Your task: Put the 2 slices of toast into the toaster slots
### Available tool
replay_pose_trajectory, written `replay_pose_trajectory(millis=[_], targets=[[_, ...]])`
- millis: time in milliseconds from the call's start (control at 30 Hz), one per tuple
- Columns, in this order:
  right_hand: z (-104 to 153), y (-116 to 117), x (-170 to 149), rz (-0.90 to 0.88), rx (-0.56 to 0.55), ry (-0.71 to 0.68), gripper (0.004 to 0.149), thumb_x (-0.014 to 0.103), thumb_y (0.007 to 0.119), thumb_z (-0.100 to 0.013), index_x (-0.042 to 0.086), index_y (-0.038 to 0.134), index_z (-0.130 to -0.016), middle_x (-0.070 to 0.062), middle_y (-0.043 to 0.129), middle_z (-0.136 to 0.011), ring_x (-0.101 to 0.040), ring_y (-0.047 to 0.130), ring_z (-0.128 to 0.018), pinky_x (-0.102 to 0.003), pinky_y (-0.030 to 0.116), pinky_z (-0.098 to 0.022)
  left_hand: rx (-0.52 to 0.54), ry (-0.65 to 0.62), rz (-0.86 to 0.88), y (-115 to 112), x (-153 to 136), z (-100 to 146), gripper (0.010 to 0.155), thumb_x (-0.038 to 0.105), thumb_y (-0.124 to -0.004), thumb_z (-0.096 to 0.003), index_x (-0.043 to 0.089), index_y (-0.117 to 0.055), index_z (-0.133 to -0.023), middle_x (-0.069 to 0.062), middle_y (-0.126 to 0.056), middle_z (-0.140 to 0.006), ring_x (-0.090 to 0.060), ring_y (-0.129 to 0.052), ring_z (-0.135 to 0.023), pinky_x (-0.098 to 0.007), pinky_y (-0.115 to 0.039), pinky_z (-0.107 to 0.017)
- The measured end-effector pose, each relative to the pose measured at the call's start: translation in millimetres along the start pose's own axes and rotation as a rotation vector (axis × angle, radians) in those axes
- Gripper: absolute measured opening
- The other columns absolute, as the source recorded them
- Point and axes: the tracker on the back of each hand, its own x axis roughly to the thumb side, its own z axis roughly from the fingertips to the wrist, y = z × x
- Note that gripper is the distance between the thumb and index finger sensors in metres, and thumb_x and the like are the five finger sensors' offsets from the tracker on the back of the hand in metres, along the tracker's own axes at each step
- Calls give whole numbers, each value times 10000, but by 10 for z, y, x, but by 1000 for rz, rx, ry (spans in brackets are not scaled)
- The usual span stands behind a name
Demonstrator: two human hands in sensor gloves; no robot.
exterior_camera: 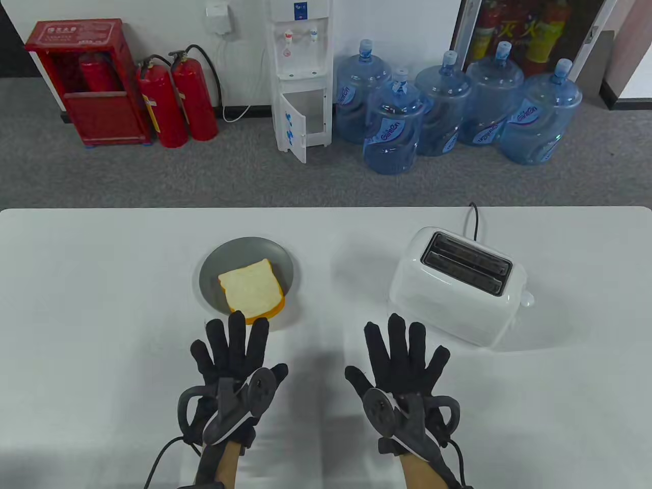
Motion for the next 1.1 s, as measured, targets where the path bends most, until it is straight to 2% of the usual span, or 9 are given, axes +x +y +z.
replay_pose_trajectory(millis=[433,900,1100], targets=[[-3,22,0,-16,9,3,792,714,463,-657,269,256,-1279,-182,162,-1332,-519,206,-1171,-826,237,-688,16,-3,-5,4,3,11,836,716,-505,-541,377,-85,-1179,-78,-17,-1236,-457,33,-1079,-640,-107,-736],[-19,16,-41,-38,29,19,782,706,471,-662,271,266,-1279,-180,178,-1335,-514,219,-1176,-820,247,-696,-24,56,61,-36,-162,23,810,679,-562,-547,401,-133,-1175,-69,-60,-1242,-454,-9,-1088,-633,-142,-751],[-18,18,-28,-40,34,9,780,703,474,-664,270,265,-1279,-181,182,-1335,-516,226,-1174,-819,251,-697,-13,52,0,-43,-156,-7,802,661,-594,-546,411,-156,-1170,-53,-86,-1244,-441,-31,-1097,-621,-159,-761]])
